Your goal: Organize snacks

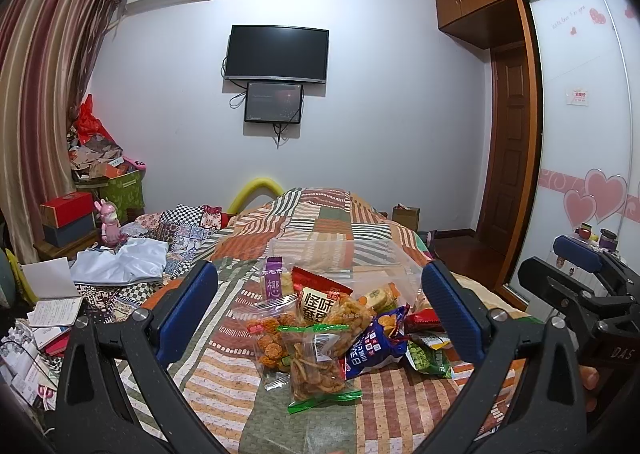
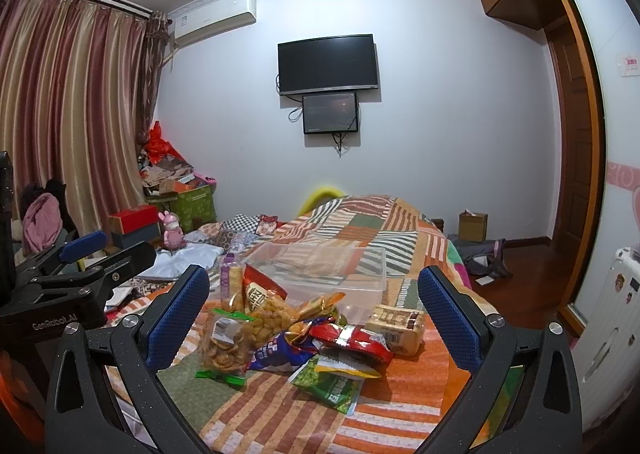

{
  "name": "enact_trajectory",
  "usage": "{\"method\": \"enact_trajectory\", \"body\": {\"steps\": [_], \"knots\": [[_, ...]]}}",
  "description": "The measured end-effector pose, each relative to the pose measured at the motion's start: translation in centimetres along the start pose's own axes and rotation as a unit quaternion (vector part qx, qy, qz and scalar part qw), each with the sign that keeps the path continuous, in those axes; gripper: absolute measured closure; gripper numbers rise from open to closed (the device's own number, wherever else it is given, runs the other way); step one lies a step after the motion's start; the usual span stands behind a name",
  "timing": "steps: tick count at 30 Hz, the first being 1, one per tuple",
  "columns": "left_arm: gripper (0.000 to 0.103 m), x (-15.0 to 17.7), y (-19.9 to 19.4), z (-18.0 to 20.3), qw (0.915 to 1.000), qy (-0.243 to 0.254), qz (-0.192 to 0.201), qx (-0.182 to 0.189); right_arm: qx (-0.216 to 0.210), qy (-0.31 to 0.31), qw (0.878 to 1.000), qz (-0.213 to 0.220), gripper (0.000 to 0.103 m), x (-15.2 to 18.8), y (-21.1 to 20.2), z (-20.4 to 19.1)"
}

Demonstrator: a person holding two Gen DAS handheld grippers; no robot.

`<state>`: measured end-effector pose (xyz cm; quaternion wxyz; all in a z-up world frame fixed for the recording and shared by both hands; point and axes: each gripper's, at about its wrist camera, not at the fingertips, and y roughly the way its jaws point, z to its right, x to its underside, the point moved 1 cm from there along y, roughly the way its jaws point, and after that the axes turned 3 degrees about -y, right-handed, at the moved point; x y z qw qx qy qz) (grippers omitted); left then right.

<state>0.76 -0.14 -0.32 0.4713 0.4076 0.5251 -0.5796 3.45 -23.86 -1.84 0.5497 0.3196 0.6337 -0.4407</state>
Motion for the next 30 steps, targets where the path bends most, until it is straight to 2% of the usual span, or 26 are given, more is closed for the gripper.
{"method": "enact_trajectory", "body": {"steps": [21,30], "knots": [[0.000,0.4,0.4,-0.6,1.0000,-0.003,-0.005,-0.002,-0.003,0.000,1.000,-0.003,0.000,0.2,0.6,-0.1],[0.000,0.9,2.1,-1.0,0.9997,-0.004,-0.022,-0.001,-0.002,-0.001,1.000,-0.014,0.000,0.7,1.8,0.0]]}}
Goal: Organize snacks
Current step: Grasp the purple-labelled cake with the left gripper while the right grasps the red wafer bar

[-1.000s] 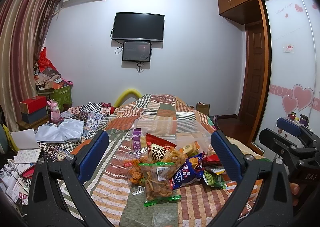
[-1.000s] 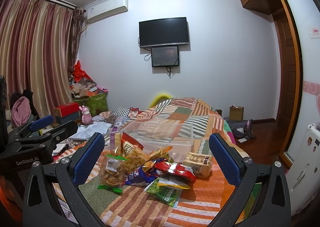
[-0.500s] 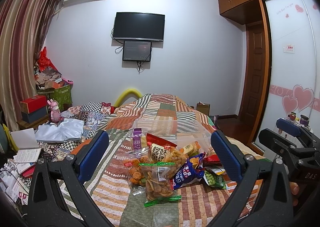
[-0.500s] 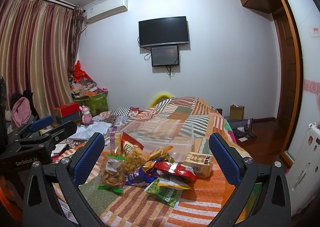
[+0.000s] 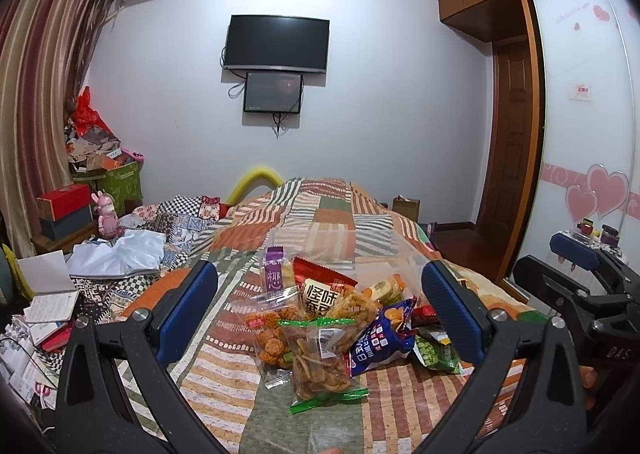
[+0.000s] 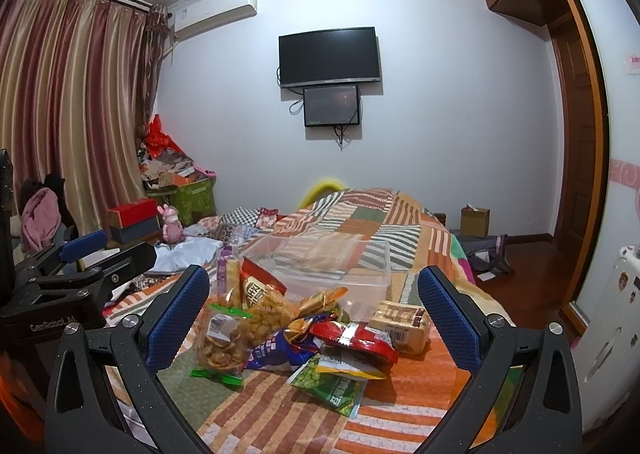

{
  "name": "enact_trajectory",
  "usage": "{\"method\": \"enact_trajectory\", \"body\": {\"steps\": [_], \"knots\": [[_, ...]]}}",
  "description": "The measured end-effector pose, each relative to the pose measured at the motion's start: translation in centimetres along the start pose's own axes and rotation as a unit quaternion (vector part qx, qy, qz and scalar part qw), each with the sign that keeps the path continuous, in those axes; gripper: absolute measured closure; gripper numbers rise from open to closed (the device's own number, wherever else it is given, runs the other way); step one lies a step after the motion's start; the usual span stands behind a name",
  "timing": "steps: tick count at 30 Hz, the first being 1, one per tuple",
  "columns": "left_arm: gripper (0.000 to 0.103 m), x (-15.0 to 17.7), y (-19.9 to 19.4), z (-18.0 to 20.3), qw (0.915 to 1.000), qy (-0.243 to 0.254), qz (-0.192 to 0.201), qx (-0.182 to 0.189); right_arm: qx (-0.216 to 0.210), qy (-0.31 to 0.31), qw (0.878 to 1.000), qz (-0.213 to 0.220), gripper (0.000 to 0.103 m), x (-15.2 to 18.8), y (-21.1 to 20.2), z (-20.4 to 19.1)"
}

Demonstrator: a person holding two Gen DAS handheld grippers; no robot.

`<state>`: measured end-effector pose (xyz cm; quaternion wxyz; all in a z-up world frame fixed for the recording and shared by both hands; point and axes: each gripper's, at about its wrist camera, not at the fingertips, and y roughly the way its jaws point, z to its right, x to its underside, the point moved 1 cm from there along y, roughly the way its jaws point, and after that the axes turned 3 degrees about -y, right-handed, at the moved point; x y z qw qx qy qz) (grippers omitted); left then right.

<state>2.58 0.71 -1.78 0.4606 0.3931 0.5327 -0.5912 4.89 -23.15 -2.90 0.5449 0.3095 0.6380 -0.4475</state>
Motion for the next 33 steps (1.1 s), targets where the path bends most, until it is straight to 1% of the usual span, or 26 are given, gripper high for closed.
{"method": "enact_trajectory", "body": {"steps": [3,6,10,12,16,20,22,26,29,33], "knots": [[0.000,0.4,1.0,-0.3,0.9999,0.001,-0.011,-0.001,0.003,0.001,1.000,-0.012,0.000,0.4,1.1,0.2],[0.000,1.0,2.5,-0.6,0.9995,0.004,-0.030,-0.002,0.004,0.006,0.999,-0.033,0.000,1.1,2.6,0.7],[0.000,1.8,5.0,-1.4,0.9980,0.007,-0.061,-0.012,0.009,0.013,0.998,-0.058,0.000,2.2,4.1,1.3],[0.000,2.1,6.2,-2.0,0.9970,0.002,-0.076,-0.013,0.016,0.016,0.997,-0.072,0.000,2.6,4.9,1.8],[0.000,2.7,8.4,-3.3,0.9951,-0.007,-0.097,-0.019,0.016,0.029,0.994,-0.103,0.000,3.7,6.2,2.8],[0.009,3.3,10.4,-4.0,0.9926,-0.004,-0.118,-0.027,0.015,0.047,0.991,-0.126,0.000,4.6,7.2,3.9],[0.010,3.2,11.4,-4.3,0.9916,0.000,-0.126,-0.032,0.013,0.057,0.989,-0.133,0.001,4.8,7.4,4.3],[0.011,2.6,13.0,-5.1,0.9908,-0.004,-0.131,-0.033,0.011,0.064,0.987,-0.146,0.008,4.9,8.3,4.9],[0.015,2.1,14.6,-5.6,0.9897,-0.005,-0.138,-0.038,0.010,0.062,0.986,-0.151,0.014,5.0,8.8,4.8],[0.019,2.2,16.9,-6.0,0.9875,-0.009,-0.152,-0.038,0.002,0.058,0.986,-0.157,0.015,5.1,9.6,4.6]]}}
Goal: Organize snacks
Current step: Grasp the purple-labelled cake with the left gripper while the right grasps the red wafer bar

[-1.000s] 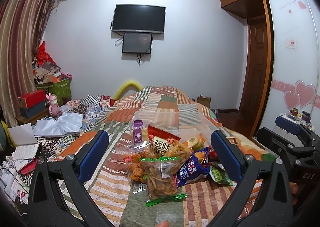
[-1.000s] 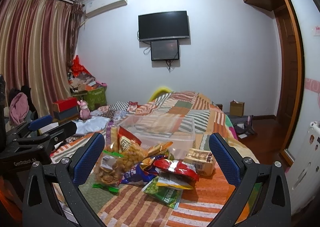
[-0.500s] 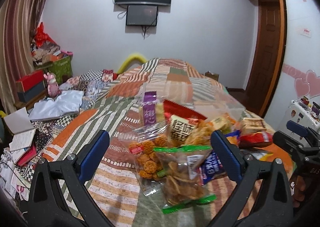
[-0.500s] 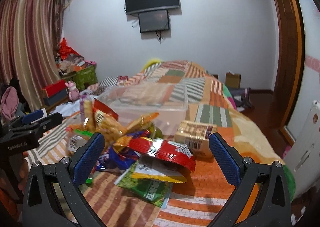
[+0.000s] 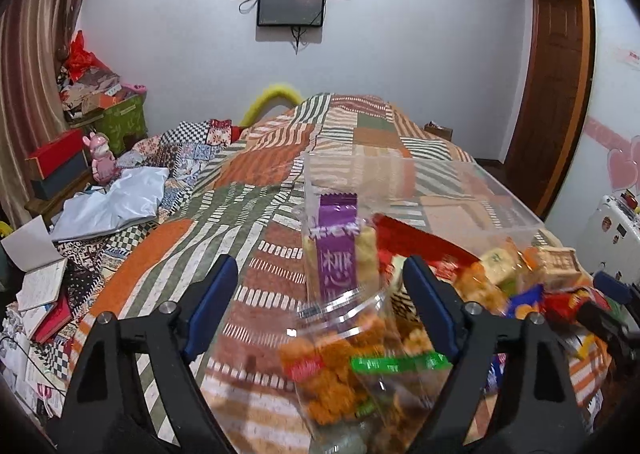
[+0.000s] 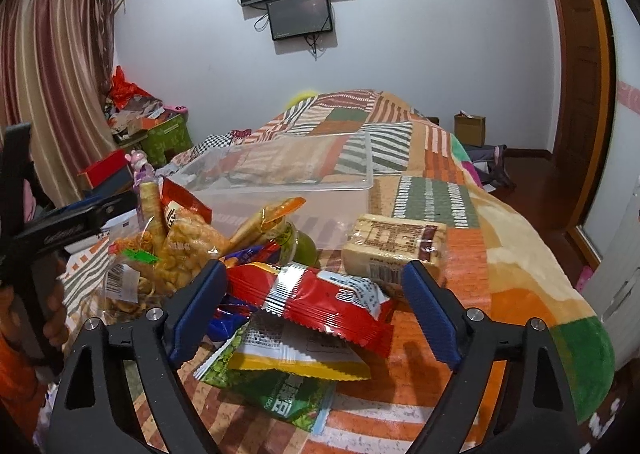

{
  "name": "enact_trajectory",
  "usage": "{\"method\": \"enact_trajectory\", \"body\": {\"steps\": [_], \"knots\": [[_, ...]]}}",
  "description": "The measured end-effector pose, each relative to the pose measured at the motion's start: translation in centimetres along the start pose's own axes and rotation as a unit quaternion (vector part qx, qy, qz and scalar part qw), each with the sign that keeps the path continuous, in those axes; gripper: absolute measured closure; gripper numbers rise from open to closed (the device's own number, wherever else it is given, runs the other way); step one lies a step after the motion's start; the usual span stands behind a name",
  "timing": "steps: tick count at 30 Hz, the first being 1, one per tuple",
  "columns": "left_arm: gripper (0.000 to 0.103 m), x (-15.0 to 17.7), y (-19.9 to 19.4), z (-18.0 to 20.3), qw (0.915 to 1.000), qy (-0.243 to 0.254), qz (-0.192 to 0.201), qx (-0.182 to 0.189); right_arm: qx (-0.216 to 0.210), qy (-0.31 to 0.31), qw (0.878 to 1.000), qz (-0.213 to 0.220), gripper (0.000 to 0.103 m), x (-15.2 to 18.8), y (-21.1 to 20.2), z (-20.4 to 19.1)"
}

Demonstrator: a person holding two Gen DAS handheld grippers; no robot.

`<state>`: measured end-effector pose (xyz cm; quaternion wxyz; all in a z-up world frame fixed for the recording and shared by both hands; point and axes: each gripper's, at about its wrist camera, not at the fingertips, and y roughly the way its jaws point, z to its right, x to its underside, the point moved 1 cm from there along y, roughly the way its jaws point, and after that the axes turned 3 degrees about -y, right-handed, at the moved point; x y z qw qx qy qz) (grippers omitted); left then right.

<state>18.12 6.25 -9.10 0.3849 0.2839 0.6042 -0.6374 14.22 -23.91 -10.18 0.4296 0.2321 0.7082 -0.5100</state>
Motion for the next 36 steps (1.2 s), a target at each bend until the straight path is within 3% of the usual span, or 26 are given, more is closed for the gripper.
{"method": "enact_trajectory", "body": {"steps": [11,18,22,31,32,36], "knots": [[0.034,-0.1,3.2,-0.7,0.9987,-0.036,-0.022,0.029,-0.002,-0.011,1.000,0.000,0.021,0.1,0.7,-0.5],[0.056,0.1,2.9,0.2,0.9985,-0.022,-0.015,0.047,0.023,-0.039,0.999,-0.021,0.016,0.5,1.9,-1.6],[0.057,0.2,2.8,0.3,0.9985,-0.017,-0.011,0.050,0.012,-0.011,0.999,-0.034,0.017,0.3,2.4,-0.6],[0.058,0.1,2.0,0.0,0.9982,-0.022,-0.002,0.056,0.001,0.014,1.000,-0.017,0.034,0.1,1.6,0.2],[0.058,0.0,1.8,0.0,0.9982,-0.021,0.000,0.056,0.004,0.013,1.000,-0.013,0.040,0.0,1.4,0.4],[0.058,-0.3,0.7,0.1,0.9980,-0.022,0.013,0.058,0.003,0.012,1.000,-0.005,0.042,-0.2,1.1,0.4]]}}
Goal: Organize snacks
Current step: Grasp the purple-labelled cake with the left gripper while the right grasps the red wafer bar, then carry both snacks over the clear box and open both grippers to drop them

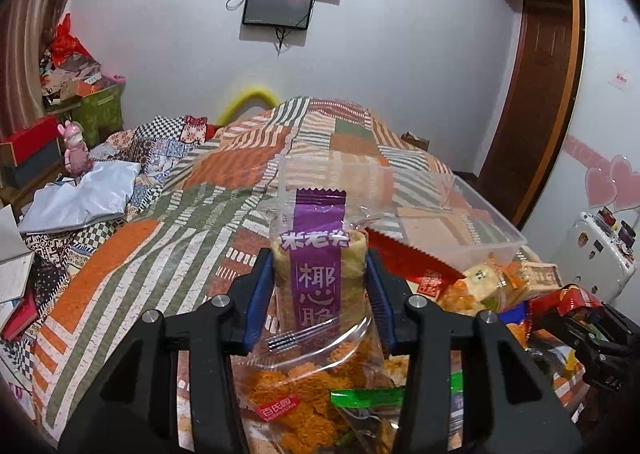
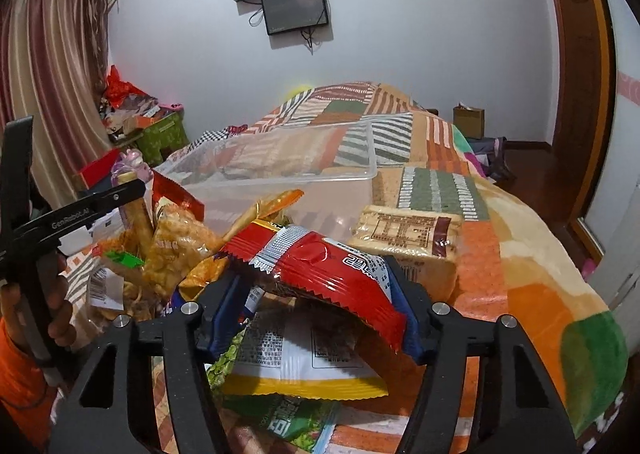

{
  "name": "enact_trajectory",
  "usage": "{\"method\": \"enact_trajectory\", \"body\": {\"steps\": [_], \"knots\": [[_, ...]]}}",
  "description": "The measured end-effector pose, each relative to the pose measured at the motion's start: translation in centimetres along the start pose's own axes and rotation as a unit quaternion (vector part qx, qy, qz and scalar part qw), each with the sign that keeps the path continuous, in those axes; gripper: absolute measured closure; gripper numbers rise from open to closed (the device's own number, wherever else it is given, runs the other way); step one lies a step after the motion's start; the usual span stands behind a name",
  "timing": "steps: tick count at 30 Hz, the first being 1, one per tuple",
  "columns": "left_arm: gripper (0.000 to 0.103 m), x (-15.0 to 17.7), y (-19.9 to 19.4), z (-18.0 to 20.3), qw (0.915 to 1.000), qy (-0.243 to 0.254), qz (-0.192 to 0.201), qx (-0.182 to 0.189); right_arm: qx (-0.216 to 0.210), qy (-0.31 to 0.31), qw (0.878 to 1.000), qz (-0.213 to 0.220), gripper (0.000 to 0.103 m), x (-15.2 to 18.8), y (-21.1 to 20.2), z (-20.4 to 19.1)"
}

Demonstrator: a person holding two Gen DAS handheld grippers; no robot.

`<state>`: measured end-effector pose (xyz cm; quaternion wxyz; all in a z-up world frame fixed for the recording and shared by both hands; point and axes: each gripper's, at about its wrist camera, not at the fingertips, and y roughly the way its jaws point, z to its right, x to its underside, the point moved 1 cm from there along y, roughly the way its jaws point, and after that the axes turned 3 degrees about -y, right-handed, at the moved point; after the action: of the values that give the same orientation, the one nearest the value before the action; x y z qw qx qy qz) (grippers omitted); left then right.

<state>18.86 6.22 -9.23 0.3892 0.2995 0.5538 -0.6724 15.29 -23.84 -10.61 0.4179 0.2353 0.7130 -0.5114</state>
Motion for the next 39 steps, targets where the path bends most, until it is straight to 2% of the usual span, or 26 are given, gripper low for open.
{"method": "enact_trajectory", "body": {"steps": [9,23,30,39], "knots": [[0.058,-1.6,-2.9,0.7,0.9994,0.007,0.034,0.002,0.007,-0.015,0.999,0.039,0.042,-1.2,-2.0,-0.5],[0.058,-5.2,-6.8,2.2,0.9955,0.031,0.089,0.008,-0.005,-0.018,0.997,0.080,0.042,-5.1,-3.9,-0.5],[0.058,-7.1,-6.1,2.9,0.9945,0.042,0.095,0.009,-0.022,-0.026,0.996,0.078,0.042,-7.5,-2.2,-0.5],[0.058,-8.6,-1.6,2.0,0.9976,0.037,0.058,-0.007,-0.033,-0.064,0.996,0.050,0.042,-9.8,1.0,-0.9]]}}
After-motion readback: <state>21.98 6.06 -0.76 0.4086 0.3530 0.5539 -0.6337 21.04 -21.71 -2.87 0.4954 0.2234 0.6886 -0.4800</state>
